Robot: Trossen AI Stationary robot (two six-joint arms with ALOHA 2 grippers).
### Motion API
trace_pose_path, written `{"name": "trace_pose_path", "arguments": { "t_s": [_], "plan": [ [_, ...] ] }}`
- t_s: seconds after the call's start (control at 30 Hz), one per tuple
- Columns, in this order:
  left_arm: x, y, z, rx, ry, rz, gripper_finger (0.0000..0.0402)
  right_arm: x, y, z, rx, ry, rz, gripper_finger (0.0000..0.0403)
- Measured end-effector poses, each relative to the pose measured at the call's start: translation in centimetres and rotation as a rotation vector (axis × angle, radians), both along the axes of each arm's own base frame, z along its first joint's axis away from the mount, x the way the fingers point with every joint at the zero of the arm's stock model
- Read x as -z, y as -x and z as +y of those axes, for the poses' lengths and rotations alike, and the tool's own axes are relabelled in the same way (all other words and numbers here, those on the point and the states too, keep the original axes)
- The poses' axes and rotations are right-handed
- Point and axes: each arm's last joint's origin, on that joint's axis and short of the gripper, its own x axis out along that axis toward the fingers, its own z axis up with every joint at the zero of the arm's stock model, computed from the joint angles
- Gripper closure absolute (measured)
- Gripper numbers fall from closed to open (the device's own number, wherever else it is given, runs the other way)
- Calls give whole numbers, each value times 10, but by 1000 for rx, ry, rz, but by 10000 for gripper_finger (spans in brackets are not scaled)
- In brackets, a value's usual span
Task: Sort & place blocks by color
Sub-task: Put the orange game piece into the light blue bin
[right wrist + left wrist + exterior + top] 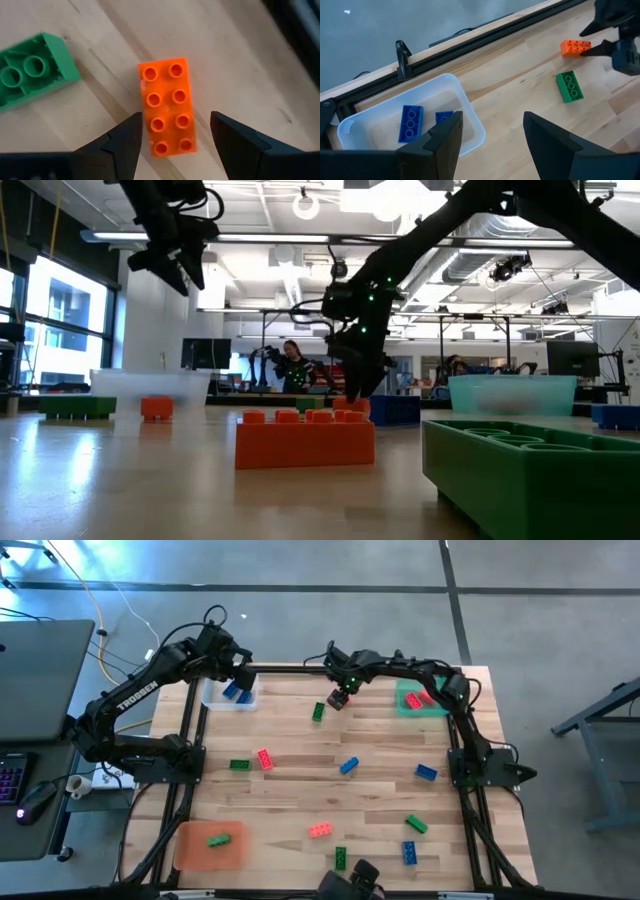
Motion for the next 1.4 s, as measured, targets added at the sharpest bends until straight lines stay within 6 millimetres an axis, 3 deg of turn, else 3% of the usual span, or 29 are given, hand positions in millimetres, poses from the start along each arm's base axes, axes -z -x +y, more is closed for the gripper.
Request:
{"name": "trace_pose_path", "arguments": {
  "t_s": [0.27,0.5,0.77,1.03,1.4],
  "plan": [
    [0,0,0,5,-2,3,206,14,-2,0,-2,-33,28,193],
    [0,0,1,5,-9,-2,206,12,-2,1,2,-42,44,292],
    [-1,0,1,5,-9,-2,206,5,7,9,42,-92,110,292],
    [0,0,1,18,-14,6,206,-41,9,31,83,-33,63,292],
    [0,0,0,68,-32,36,206,-114,22,84,165,152,29,292]
  ]
}}
